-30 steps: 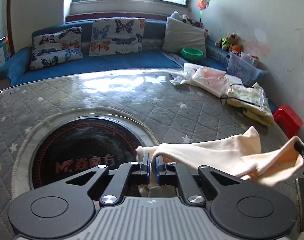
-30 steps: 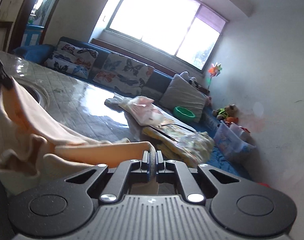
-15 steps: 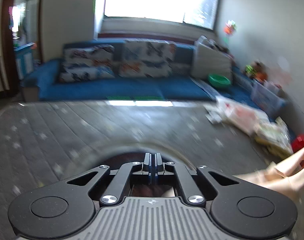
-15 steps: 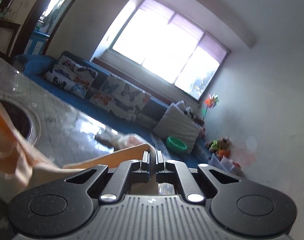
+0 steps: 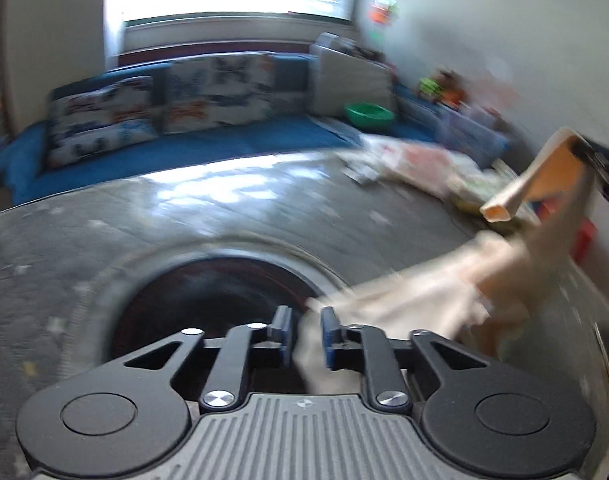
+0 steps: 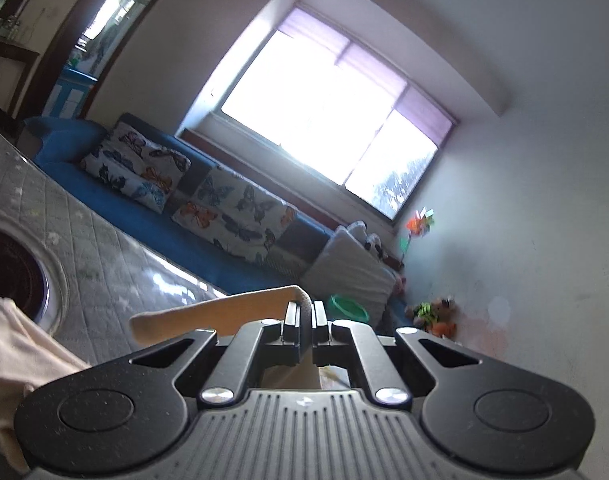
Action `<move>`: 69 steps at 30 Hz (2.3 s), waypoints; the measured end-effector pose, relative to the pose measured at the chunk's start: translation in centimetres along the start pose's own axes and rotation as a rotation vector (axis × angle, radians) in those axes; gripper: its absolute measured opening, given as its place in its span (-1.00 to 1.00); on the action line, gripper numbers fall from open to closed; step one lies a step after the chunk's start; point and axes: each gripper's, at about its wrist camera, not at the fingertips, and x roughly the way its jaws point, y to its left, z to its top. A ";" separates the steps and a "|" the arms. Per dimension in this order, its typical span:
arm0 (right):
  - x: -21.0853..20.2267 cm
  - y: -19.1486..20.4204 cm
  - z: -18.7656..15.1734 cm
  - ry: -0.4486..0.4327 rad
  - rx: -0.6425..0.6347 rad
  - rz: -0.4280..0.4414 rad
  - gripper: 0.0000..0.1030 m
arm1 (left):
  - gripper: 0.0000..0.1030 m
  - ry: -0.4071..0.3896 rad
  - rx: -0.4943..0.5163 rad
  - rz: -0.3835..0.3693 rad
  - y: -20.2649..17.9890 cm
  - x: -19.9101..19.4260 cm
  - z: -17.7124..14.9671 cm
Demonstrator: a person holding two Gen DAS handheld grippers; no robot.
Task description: Fold clothes
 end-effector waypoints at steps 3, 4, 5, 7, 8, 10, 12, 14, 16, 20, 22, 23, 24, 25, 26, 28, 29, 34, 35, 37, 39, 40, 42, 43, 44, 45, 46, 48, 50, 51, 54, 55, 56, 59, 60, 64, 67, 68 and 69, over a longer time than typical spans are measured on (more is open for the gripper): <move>-0.1 -1.1 -2.5 0.070 0.039 -0.020 -0.92 | -0.27 0.009 0.131 -0.024 -3.5 1.0 -2.0; -0.2 -1.5 -3.4 0.097 0.056 -0.022 -0.92 | -0.27 0.007 0.164 -0.022 -4.3 1.3 -2.5; -0.2 -1.7 -4.5 0.129 0.075 -0.020 -0.92 | -0.26 0.005 0.188 -0.023 -5.1 1.7 -2.8; -0.2 -2.1 -6.7 0.192 0.099 -0.020 -0.92 | -0.13 -0.003 0.237 -0.028 -6.3 2.1 -3.5; -0.2 -2.1 -7.7 0.222 0.105 -0.022 -0.91 | -0.09 -0.006 0.263 -0.029 -6.8 2.3 -3.9; 0.1 -2.2 -9.7 0.294 0.120 -0.019 -0.90 | -0.09 -0.002 0.310 -0.007 -7.8 3.2 -4.5; 0.3 -2.4 -11.5 0.363 0.161 0.007 -0.89 | -0.10 0.012 0.317 0.022 -7.8 4.3 -4.6; 0.2 -2.5 -12.8 0.403 0.187 0.027 -0.81 | -0.11 0.023 0.301 0.022 -7.5 4.9 -4.7; -0.5 -2.6 -12.8 0.401 0.189 0.043 -0.66 | -0.27 0.023 0.296 0.020 -7.2 5.1 -4.7; -2.0 -2.9 -12.5 0.383 0.187 0.074 -0.59 | -0.75 0.020 0.290 0.011 -6.9 5.0 -4.8; -2.8 -3.0 -12.3 0.374 0.186 0.089 -0.58 | -0.75 0.014 0.280 0.012 -6.8 4.8 -4.8; -3.2 -3.1 -12.2 0.370 0.186 0.097 -0.57 | -0.76 0.012 0.284 0.014 -6.9 4.6 -4.9; -3.6 -3.2 -12.2 0.365 0.185 0.104 -0.55 | -0.76 0.010 0.289 0.015 -6.9 4.6 -5.0; -4.0 -3.3 -12.1 0.361 0.185 0.112 -0.53 | -0.76 0.010 0.293 0.015 -6.9 4.5 -5.0; -4.4 -3.3 -12.0 0.356 0.184 0.120 -0.53 | -0.76 0.009 0.296 0.017 -7.0 4.6 -5.1; -5.2 -3.5 -11.8 0.347 0.183 0.135 -0.52 | -0.83 0.012 0.287 0.017 -6.9 4.6 -5.1; -5.6 -3.4 -11.7 0.340 0.179 0.145 -0.52 | -0.85 0.013 0.282 0.016 -6.8 4.6 -5.1; -7.0 -2.5 -10.6 0.291 0.151 0.240 -0.51 | -0.93 -0.012 0.225 0.017 -6.2 3.8 -4.5; -7.2 -1.8 -10.3 0.279 0.142 0.277 -0.51 | -0.94 -0.020 0.212 0.021 -5.9 3.5 -4.4; -7.5 -0.2 -9.6 0.251 0.121 0.366 -0.51 | -0.94 -0.034 0.175 0.027 -5.3 2.9 -4.1; -7.3 1.9 -9.1 0.236 0.096 0.448 -0.51 | -0.94 -0.047 0.137 0.032 -4.7 2.3 -3.9; -7.1 2.9 -8.8 0.230 0.083 0.489 -0.51 | -0.95 -0.053 0.125 0.038 -4.4 2.0 -3.8; -6.7 5.1 -8.4 0.222 0.061 0.554 -0.51 | -0.95 -0.065 0.105 0.050 -3.9 1.5 -3.7; -6.5 5.9 -8.3 0.217 0.049 0.575 -0.51 | -0.95 -0.066 0.095 0.056 -3.6 1.4 -3.7; -6.1 7.2 -8.0 0.210 0.032 0.604 -0.51 | -0.95 -0.065 0.083 0.060 -3.3 1.3 -3.7; -5.7 8.2 -7.8 0.206 0.022 0.624 -0.51 | -0.95 -0.063 0.068 0.064 -2.9 1.2 -3.7; -5.5 8.7 -7.6 0.205 0.019 0.633 -0.51 | -0.95 -0.062 0.054 0.069 -2.6 1.1 -3.8; -4.5 10.5 -7.4 0.219 0.014 0.669 -0.53 | -0.95 -0.066 0.022 0.076 -1.8 0.9 -3.8; -3.7 11.4 -7.3 0.233 0.016 0.692 -0.54 | -0.95 -0.073 -0.008 0.083 -1.1 0.5 -3.9; -3.5 11.8 -7.3 0.237 0.019 0.711 -0.66 | -0.95 -0.078 -0.023 0.085 -0.7 0.2 -3.9; -3.7 12.2 -7.1 0.244 0.040 0.751 -0.90 | -0.95 -0.094 -0.064 0.095 0.5 -0.6 -3.9; -4.1 12.0 -7.0 0.242 0.053 0.767 -0.90 | -0.95 -0.102 -0.079 0.098 1.0 -0.9 -3.8; -4.5 11.8 -6.8 0.240 0.061 0.787 -0.91 | -0.95 -0.109 -0.093 0.101 1.5 -1.3 -3.8; -6.0 11.3 -6.2 0.227 0.068 0.844 -0.91 | -0.95 -0.132 -0.136 0.112 3.1 -2.5 -3.8; -7.0 11.1 -6.0 0.225 0.078 0.885 -0.91 | -0.96 -0.140 -0.149 0.117 3.5 -3.0 -3.9; -10.0 11.0 -5.2 0.205 0.078 1.018 -0.91 | -0.96 -0.176 -0.194 0.137 5.2 -5.3 -4.5; -11.9 11.7 -4.9 0.189 0.067 1.118 -0.91 | -0.96 -0.196 -0.226 0.168 6.5 -7.2 -5.4; -12.4 12.1 -4.8 0.182 0.062 1.143 -0.91 | -0.96 -0.200 -0.239 0.182 7.0 -7.8 -5.9; -12.7 12.4 -4.8 0.177 0.060 1.167 -0.91 | -0.96 -0.202 -0.251 0.198 7.5 -8.5 -6.5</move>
